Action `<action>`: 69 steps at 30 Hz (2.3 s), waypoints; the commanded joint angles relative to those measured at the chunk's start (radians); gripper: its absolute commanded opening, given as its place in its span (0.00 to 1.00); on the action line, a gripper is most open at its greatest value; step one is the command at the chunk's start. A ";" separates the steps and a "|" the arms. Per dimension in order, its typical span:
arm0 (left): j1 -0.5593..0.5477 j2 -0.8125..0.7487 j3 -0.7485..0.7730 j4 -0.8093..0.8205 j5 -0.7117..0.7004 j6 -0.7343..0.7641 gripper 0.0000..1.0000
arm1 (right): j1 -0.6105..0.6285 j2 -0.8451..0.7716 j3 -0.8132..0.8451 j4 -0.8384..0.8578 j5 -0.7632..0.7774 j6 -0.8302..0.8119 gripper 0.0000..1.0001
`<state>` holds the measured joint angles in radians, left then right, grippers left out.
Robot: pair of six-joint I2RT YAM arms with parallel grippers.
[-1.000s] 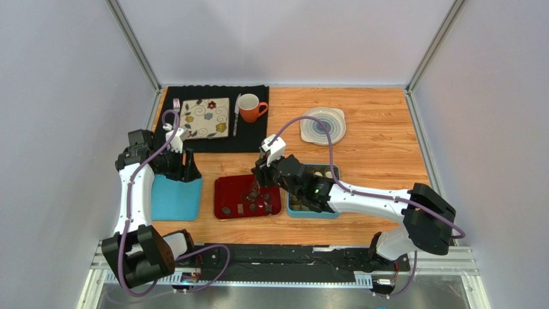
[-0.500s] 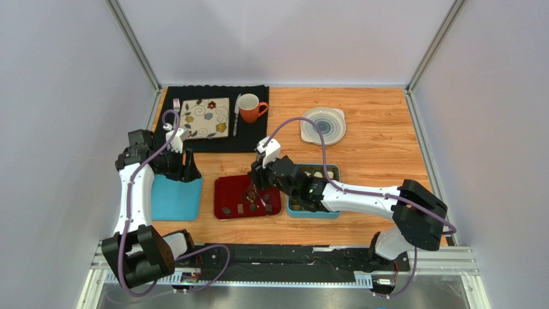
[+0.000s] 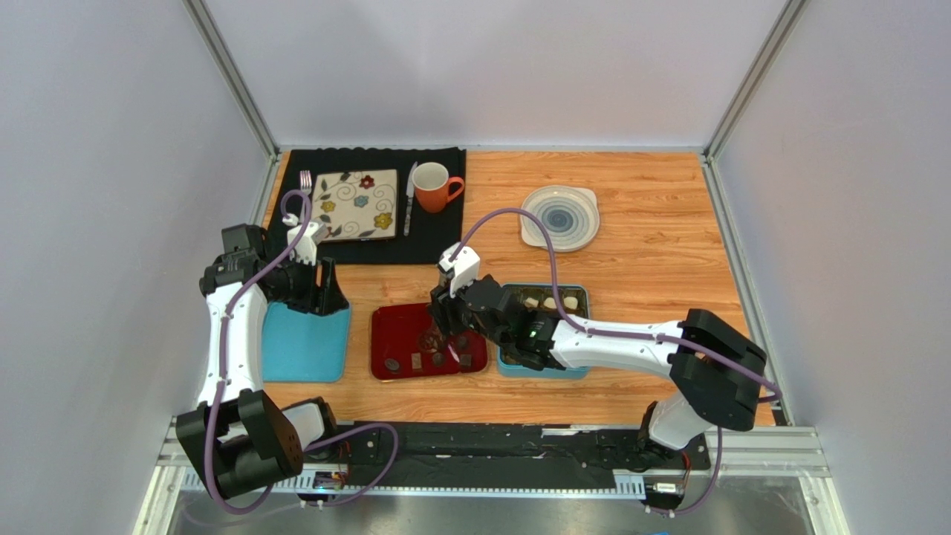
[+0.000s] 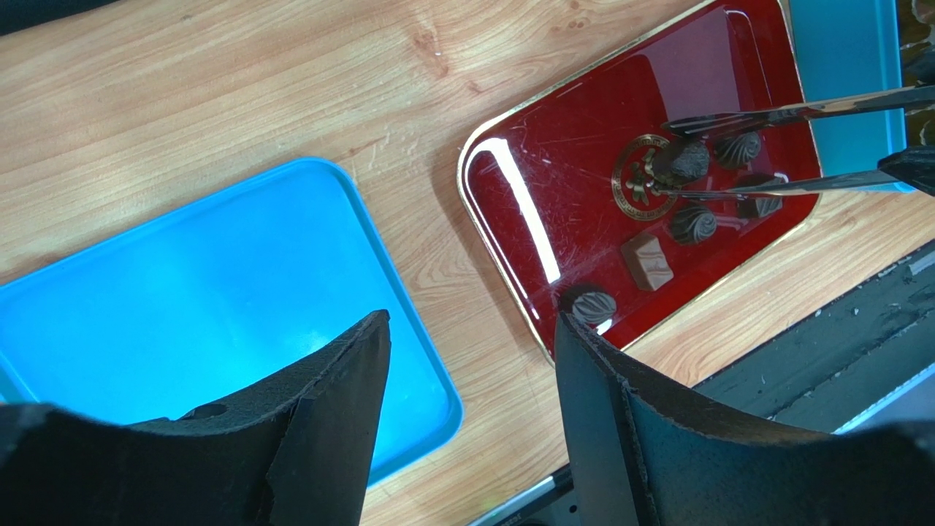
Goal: Pack the chocolate
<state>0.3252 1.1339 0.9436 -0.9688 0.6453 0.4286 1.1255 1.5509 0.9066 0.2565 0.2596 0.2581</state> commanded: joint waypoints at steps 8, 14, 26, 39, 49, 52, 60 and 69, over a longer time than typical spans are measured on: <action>0.009 -0.022 0.037 0.004 0.008 0.027 0.66 | 0.005 -0.017 0.035 0.058 0.026 -0.017 0.35; 0.009 -0.025 0.037 0.002 0.005 0.030 0.65 | -0.026 -0.116 0.064 0.001 0.079 -0.069 0.34; 0.011 -0.023 0.030 0.007 0.010 0.029 0.65 | -0.184 -0.478 -0.098 -0.195 0.171 -0.071 0.35; 0.008 -0.020 0.027 0.007 0.019 0.019 0.65 | -0.234 -0.770 -0.264 -0.430 0.274 -0.017 0.36; 0.011 -0.026 0.026 0.005 0.014 0.024 0.65 | -0.251 -0.781 -0.282 -0.444 0.299 -0.016 0.38; 0.009 -0.026 0.023 0.005 0.016 0.025 0.65 | -0.251 -0.776 -0.284 -0.444 0.302 -0.014 0.41; 0.011 -0.026 0.023 0.005 0.017 0.024 0.65 | -0.253 -0.770 -0.267 -0.421 0.287 -0.031 0.46; 0.009 -0.029 0.024 0.004 0.016 0.025 0.65 | -0.233 -0.735 -0.203 -0.341 0.138 -0.059 0.40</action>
<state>0.3264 1.1328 0.9436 -0.9688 0.6460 0.4294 0.8761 0.7940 0.6300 -0.1932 0.4698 0.2218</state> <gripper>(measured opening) 0.654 0.403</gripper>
